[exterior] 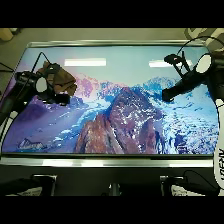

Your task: Fold the shirts.

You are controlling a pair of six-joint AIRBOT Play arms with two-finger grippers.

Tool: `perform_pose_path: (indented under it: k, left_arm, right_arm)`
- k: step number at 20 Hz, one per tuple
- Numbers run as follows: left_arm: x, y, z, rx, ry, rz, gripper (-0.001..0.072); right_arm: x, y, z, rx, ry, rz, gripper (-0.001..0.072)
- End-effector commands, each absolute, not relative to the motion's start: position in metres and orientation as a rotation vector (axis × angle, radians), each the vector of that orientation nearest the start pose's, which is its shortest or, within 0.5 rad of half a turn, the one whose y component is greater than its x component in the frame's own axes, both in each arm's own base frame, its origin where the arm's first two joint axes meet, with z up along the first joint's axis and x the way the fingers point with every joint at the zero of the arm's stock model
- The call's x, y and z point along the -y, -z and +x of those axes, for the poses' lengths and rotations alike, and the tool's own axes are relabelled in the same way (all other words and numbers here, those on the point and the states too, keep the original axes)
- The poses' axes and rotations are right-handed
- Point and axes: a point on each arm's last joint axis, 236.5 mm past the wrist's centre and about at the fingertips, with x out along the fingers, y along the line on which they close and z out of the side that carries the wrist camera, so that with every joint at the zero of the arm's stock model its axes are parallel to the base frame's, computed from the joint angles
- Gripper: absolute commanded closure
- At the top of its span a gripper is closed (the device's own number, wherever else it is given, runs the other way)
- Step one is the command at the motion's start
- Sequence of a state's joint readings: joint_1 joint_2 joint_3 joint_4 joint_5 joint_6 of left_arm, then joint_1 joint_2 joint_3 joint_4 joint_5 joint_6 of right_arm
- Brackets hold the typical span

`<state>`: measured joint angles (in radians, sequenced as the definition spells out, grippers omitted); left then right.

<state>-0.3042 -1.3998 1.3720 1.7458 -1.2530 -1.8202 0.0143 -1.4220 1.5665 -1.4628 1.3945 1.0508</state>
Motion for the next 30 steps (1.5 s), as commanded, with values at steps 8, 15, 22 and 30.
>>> perform_pose_path:
  k: [8, 15, 22, 30]
  left_arm:
    - [-0.024, -0.009, 0.597, -1.017, -0.321, -0.336, 0.0136]
    - [-0.055, 0.046, 0.622, -0.972, -0.321, -0.492, 0.0163]
    - [-0.02, 0.009, 0.625, -0.943, -0.195, -0.379, 0.0687]
    - [0.114, -0.336, 0.498, -0.418, 0.223, -0.024, 0.0686]
  right_arm:
    - [-0.047, -0.088, 0.467, -1.022, -0.408, -0.324, 0.004]
    - [-0.063, -0.076, 0.462, -1.063, -0.466, -0.26, 0.0041]
    - [-0.074, -0.087, 0.458, -1.027, -0.525, -0.267, 0.0042]
    - [-0.028, -0.2, 0.431, -0.809, -0.338, -0.494, 0.0041]
